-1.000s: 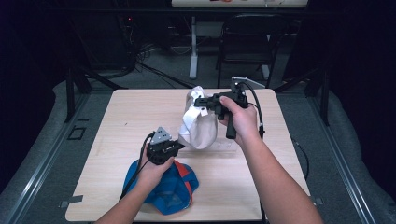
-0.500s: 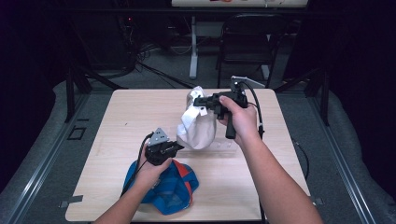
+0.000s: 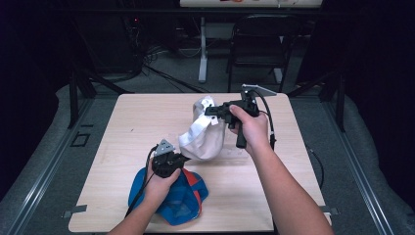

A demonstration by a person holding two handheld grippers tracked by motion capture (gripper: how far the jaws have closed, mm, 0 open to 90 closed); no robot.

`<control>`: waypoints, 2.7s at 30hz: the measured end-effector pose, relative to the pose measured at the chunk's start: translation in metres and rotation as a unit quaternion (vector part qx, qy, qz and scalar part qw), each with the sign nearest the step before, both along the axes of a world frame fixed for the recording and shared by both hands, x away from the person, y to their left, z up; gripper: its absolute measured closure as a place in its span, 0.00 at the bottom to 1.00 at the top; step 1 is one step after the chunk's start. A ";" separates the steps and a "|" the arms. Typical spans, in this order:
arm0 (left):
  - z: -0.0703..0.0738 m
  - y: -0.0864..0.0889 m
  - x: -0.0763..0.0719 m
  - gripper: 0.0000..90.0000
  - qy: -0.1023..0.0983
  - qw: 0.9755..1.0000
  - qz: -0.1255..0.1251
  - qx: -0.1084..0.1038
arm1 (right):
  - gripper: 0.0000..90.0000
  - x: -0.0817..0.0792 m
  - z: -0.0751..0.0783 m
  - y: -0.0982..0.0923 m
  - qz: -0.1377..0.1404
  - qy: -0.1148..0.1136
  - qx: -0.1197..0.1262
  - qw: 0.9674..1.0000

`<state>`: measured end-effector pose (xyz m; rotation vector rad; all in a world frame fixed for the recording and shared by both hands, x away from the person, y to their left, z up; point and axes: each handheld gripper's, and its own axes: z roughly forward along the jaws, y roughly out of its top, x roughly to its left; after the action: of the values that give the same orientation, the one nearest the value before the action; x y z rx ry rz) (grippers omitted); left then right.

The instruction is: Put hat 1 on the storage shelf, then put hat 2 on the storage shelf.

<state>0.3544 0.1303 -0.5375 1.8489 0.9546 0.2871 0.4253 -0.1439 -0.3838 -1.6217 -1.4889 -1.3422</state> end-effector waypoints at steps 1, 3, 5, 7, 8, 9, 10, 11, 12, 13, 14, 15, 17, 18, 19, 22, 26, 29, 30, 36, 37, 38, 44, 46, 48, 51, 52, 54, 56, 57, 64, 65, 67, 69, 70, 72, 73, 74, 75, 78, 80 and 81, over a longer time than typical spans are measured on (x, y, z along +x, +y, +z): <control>-0.001 0.000 0.000 0.93 0.000 1.000 0.003 0.003 | 0.91 0.000 0.000 0.000 0.000 0.000 0.000 1.000; -0.003 -0.001 0.000 0.93 0.005 1.000 -0.001 0.019 | 0.91 0.002 -0.005 -0.002 -0.006 0.002 -0.006 1.000; -0.006 -0.003 0.001 0.94 0.008 0.999 -0.003 0.034 | 0.91 0.003 -0.012 -0.003 -0.009 0.007 -0.008 1.000; -0.008 -0.003 0.002 0.94 0.015 0.999 -0.001 0.031 | 0.91 0.004 -0.017 -0.003 -0.010 0.010 -0.012 1.000; -0.008 -0.003 0.002 0.94 0.018 0.999 -0.001 0.030 | 0.91 0.006 -0.021 -0.004 -0.012 0.012 -0.011 1.000; -0.008 -0.003 0.002 0.94 0.020 0.999 -0.002 0.031 | 0.91 0.006 -0.021 -0.004 -0.012 0.012 -0.011 1.000; -0.007 -0.003 0.003 0.94 0.022 0.999 -0.003 0.036 | 0.91 0.006 -0.023 -0.004 -0.017 0.012 -0.013 1.000; -0.006 -0.005 0.003 0.94 0.021 0.999 0.002 0.042 | 0.91 0.007 -0.025 -0.005 -0.016 0.014 -0.023 1.000; -0.006 -0.005 0.003 0.94 0.021 0.999 0.002 0.042 | 0.91 0.007 -0.025 -0.005 -0.016 0.014 -0.023 1.000; -0.005 -0.004 0.003 0.94 0.024 0.999 -0.002 0.044 | 0.91 0.007 -0.026 -0.006 -0.016 0.011 -0.030 0.999; -0.005 -0.005 0.003 0.94 0.023 0.999 0.000 0.049 | 0.91 0.008 -0.026 -0.007 -0.022 0.008 -0.037 0.999; -0.005 -0.005 0.003 0.94 0.023 0.999 0.000 0.049 | 0.91 0.008 -0.026 -0.007 -0.022 0.008 -0.037 0.999; -0.005 -0.006 0.002 0.94 0.020 0.998 -0.001 0.054 | 0.91 0.008 -0.027 -0.008 -0.027 0.008 -0.040 0.999; -0.005 -0.006 0.002 0.94 0.017 0.998 -0.003 0.057 | 0.91 0.007 -0.028 -0.008 -0.028 0.011 -0.039 0.999; -0.005 -0.007 0.001 0.93 0.013 0.998 -0.003 0.061 | 0.91 0.006 -0.029 -0.009 -0.031 0.010 -0.036 0.999; -0.004 -0.008 0.000 0.92 0.007 0.998 0.003 0.066 | 0.91 0.006 -0.029 -0.010 -0.032 0.007 -0.039 0.999; 0.000 -0.006 -0.004 0.87 0.006 0.998 0.000 0.062 | 0.83 0.006 -0.027 -0.011 -0.017 -0.001 -0.037 0.999; 0.005 -0.001 -0.009 0.75 -0.001 0.998 -0.004 0.056 | 0.77 0.005 -0.026 -0.010 -0.012 -0.007 -0.043 0.999; 0.007 0.001 -0.012 0.75 -0.003 0.999 -0.008 0.054 | 0.75 0.005 -0.025 -0.010 -0.008 -0.010 -0.047 0.999; 0.019 0.022 -0.031 0.64 -0.023 0.998 -0.005 0.051 | 0.68 -0.006 -0.009 -0.017 -0.013 -0.063 -0.062 0.996; 0.020 0.026 -0.033 0.63 -0.023 0.999 -0.006 0.048 | 0.67 -0.008 -0.005 -0.020 -0.014 -0.073 -0.062 0.995; 0.021 0.033 -0.037 0.61 -0.026 0.998 0.001 0.050 | 0.66 -0.015 0.001 -0.025 -0.023 -0.092 -0.068 0.993; 0.022 0.065 -0.048 0.56 -0.020 0.998 0.026 0.062 | 0.69 -0.044 0.006 -0.039 -0.011 -0.138 -0.104 0.985; 0.022 0.074 -0.050 0.56 -0.016 0.997 0.035 0.064 | 0.69 -0.050 0.006 -0.040 -0.008 -0.146 -0.114 0.983; 0.022 0.084 -0.052 0.56 -0.019 0.997 0.040 0.060 | 0.69 -0.062 0.004 -0.043 -0.007 -0.161 -0.128 0.979; 0.021 0.097 -0.054 0.57 -0.006 0.997 0.059 0.051 | 0.67 -0.079 -0.004 -0.048 -0.009 -0.186 -0.145 0.972; 0.020 0.100 -0.054 0.58 -0.001 0.997 0.066 0.051 | 0.67 -0.084 -0.007 -0.049 -0.008 -0.193 -0.158 0.968; 0.015 0.105 -0.055 0.59 0.013 0.996 0.076 0.055 | 0.65 -0.099 -0.022 -0.051 -0.008 -0.212 -0.177 0.961; 0.011 0.110 -0.057 0.60 0.018 0.994 0.075 0.072 | 0.64 -0.103 -0.028 -0.051 -0.009 -0.218 -0.184 0.958; 0.008 0.113 -0.057 0.60 0.019 0.994 0.078 0.075 | 0.64 -0.107 -0.033 -0.052 -0.010 -0.223 -0.190 0.956; 0.001 0.126 -0.055 0.62 0.025 0.993 0.088 0.072 | 0.72 -0.126 -0.077 -0.054 -0.033 -0.213 -0.207 0.954; 0.001 0.129 -0.055 0.62 0.028 0.993 0.094 0.065 | 0.74 -0.127 -0.089 -0.053 -0.028 -0.197 -0.201 0.959; 0.000 0.131 -0.055 0.63 0.027 0.993 0.096 0.059 | 0.76 -0.128 -0.095 -0.053 -0.029 -0.193 -0.200 0.960; 0.000 0.134 -0.055 0.64 0.025 0.993 0.097 0.057 | 0.76 -0.131 -0.113 -0.048 -0.027 -0.193 -0.207 0.959; 0.000 0.135 -0.055 0.64 0.027 0.993 0.097 0.060 | 0.76 -0.131 -0.113 -0.048 -0.027 -0.193 -0.207 0.959; -0.001 0.137 -0.055 0.64 0.021 0.993 0.098 0.062 | 0.74 -0.132 -0.126 -0.044 -0.010 -0.183 -0.213 0.960; -0.002 0.138 -0.055 0.64 0.021 0.993 0.100 0.065 | 0.73 -0.132 -0.129 -0.042 -0.008 -0.181 -0.213 0.960; -0.002 0.139 -0.055 0.63 0.019 0.993 0.100 0.067 | 0.71 -0.133 -0.134 -0.041 -0.008 -0.181 -0.214 0.960; -0.003 0.139 -0.055 0.62 0.020 0.992 0.102 0.066 | 0.69 -0.134 -0.137 -0.040 -0.006 -0.183 -0.218 0.959; -0.004 0.139 -0.056 0.60 0.017 0.991 0.107 0.074 | 0.67 -0.134 -0.141 -0.038 0.003 -0.182 -0.238 0.954; -0.005 0.139 -0.055 0.58 0.015 0.991 0.108 0.073 | 0.68 -0.134 -0.144 -0.036 0.005 -0.182 -0.238 0.954; -0.006 0.140 -0.055 0.58 0.017 0.991 0.108 0.074 | 0.68 -0.134 -0.145 -0.036 0.015 -0.174 -0.234 0.956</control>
<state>0.2992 0.2699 -0.5430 1.8913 1.1863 0.4701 0.2914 -0.1802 -0.5284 -1.6833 -2.1663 -1.3797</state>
